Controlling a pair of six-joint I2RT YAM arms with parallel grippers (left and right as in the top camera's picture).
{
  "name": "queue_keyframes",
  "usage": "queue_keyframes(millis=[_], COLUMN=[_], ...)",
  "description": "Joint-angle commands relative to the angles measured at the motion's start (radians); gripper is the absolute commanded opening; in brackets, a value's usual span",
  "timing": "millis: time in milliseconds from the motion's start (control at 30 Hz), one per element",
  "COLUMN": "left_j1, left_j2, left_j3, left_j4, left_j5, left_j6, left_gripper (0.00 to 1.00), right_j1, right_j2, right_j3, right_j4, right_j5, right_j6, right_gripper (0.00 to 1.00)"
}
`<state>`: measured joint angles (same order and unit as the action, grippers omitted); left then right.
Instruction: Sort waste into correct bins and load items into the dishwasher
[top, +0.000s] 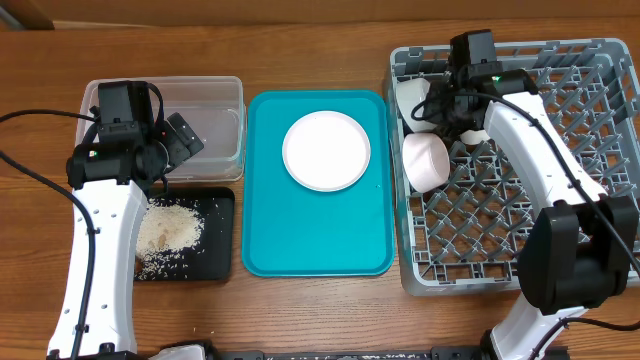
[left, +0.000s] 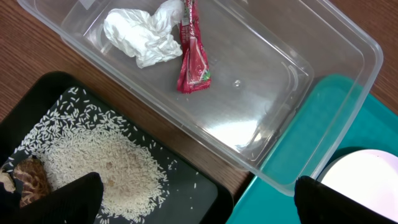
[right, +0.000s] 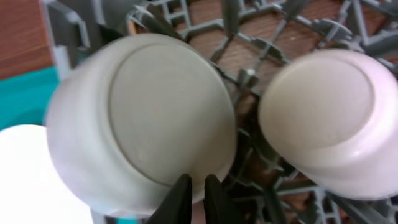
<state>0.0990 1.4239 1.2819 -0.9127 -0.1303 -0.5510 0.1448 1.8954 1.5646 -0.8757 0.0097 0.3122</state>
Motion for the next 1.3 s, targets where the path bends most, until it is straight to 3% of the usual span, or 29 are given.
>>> queue_keyframes(millis=[0,367,533,867,1267], left_j1=[0.001,0.001,0.001,0.001,0.001], left_j2=[-0.005,-0.005,-0.005,-0.005,-0.005], left_j3=[0.014,0.014,0.014,0.014,0.014], left_j4=[0.004,0.003,0.003,0.003,0.003], left_j5=[0.001,0.001,0.001,0.001,0.001], left_j6=[-0.014,-0.014,-0.014,-0.014,-0.014], left_gripper=[1.0,1.0,1.0,1.0,1.0], right_j1=[0.005,0.076,0.174,0.366,0.414], right_j2=[-0.034,-0.179,-0.192,-0.178,-0.172], right_j3=[0.044,0.061,0.06,0.055,-0.124], right_j4=[-0.035,-0.138,-0.152,-0.131,0.094], right_j5=[0.057,0.044,-0.037,0.034,0.043], right_j6=[-0.008,-0.008,-0.006,0.094,0.1], right_gripper=[0.11,0.13,0.16,0.18,0.35])
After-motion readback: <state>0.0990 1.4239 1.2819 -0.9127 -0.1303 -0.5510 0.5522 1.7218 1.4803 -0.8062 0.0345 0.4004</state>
